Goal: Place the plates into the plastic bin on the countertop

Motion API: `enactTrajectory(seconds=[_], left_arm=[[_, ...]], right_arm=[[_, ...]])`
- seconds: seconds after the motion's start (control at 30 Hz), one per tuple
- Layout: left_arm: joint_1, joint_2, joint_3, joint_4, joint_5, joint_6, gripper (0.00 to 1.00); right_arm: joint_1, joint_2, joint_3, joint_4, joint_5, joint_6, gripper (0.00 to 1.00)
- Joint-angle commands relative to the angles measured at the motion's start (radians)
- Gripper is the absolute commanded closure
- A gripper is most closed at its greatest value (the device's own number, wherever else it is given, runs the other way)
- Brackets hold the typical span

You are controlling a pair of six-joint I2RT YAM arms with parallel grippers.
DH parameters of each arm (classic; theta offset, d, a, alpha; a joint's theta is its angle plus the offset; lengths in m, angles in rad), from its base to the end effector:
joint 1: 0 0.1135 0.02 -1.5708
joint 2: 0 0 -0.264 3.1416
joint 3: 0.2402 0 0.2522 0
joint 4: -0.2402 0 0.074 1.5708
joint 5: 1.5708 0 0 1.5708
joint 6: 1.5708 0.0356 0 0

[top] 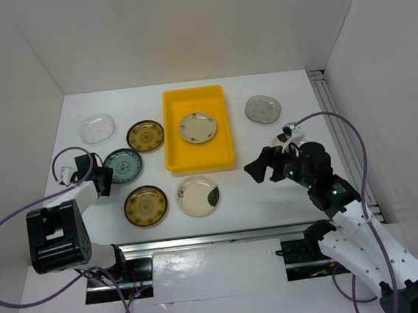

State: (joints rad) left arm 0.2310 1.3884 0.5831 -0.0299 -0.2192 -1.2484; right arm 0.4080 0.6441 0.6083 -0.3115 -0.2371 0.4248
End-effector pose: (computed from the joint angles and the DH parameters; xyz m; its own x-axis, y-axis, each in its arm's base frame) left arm 0.2495 0.0666 0.1574 0.1180 -0.9233 -0.3655 -0.8004 0.1295 -0.5854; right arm 0.1417 0.0704 0.2863 -0.5272 0.2086 -0.8238 -0.4073 0.7887 0.4604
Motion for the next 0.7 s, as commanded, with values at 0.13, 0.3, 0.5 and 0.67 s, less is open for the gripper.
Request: enactTrajectory(seconds=[0.13, 0.3, 0.5, 0.67], left_arm=[[0.014, 0.098, 0.073, -0.137, 0.02, 0.001, 0.57], [0.014, 0.147, 0.106, -0.212, 0.02, -0.008, 0.76], [0.014, 0.123, 0.115, -0.306, -0.014, -0.026, 1.0], [-0.018, -0.035, 0.095, -0.375, -0.046, -0.026, 1.0]], right_arm=[[0.005, -0.03, 0.059, -0.034, 0.032, -0.015, 0.0], [0.005, -0.031, 0.079, -0.054, 0.05, -0.015, 0.0], [0.005, -0.031, 0.088, -0.063, 0.059, -0.024, 0.0], [0.005, -0.021, 0.079, -0.043, 0.049, -0.024, 0.0]])
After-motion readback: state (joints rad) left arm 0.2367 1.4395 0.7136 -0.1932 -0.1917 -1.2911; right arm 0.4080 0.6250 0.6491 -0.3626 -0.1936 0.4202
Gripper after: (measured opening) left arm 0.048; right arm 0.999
